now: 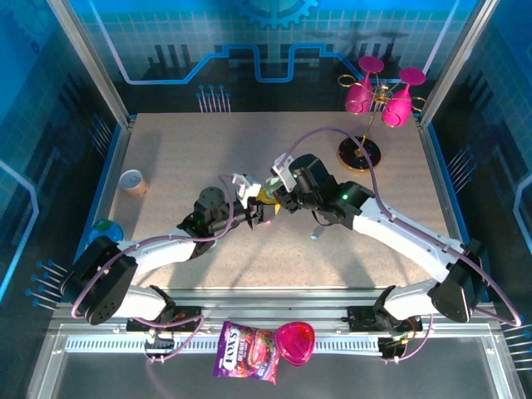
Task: Insert wireless bluetooth earbuds into charging case
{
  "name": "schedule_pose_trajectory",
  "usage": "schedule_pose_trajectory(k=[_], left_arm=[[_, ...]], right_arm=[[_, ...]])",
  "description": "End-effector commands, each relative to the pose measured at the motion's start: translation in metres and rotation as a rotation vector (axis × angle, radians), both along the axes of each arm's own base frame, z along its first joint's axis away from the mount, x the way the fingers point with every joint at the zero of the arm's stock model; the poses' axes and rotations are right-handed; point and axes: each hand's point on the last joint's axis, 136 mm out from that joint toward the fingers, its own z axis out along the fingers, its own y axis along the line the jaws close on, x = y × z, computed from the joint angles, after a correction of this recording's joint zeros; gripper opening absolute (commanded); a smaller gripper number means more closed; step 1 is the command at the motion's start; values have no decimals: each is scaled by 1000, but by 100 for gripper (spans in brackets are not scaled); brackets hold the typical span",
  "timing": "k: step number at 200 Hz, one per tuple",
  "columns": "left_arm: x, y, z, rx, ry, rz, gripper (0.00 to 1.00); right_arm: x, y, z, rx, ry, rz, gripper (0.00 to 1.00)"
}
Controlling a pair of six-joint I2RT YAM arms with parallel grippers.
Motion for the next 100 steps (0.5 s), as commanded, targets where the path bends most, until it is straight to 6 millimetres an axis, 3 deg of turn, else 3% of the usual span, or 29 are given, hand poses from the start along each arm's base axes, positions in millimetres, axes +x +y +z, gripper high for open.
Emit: schedule_pose_trajectory(k=[1, 53, 100], left_arm=[[4, -3, 20, -39, -59, -10, 24], [6, -2, 16, -34, -70, -6, 24], [15, 15, 8, -35, -82, 56, 23]], right_arm=[[-9, 4, 13, 65, -11, 23, 31], [-18, 3, 38, 201, -30, 49, 34], [-9, -23, 50, 364, -60, -53, 48]])
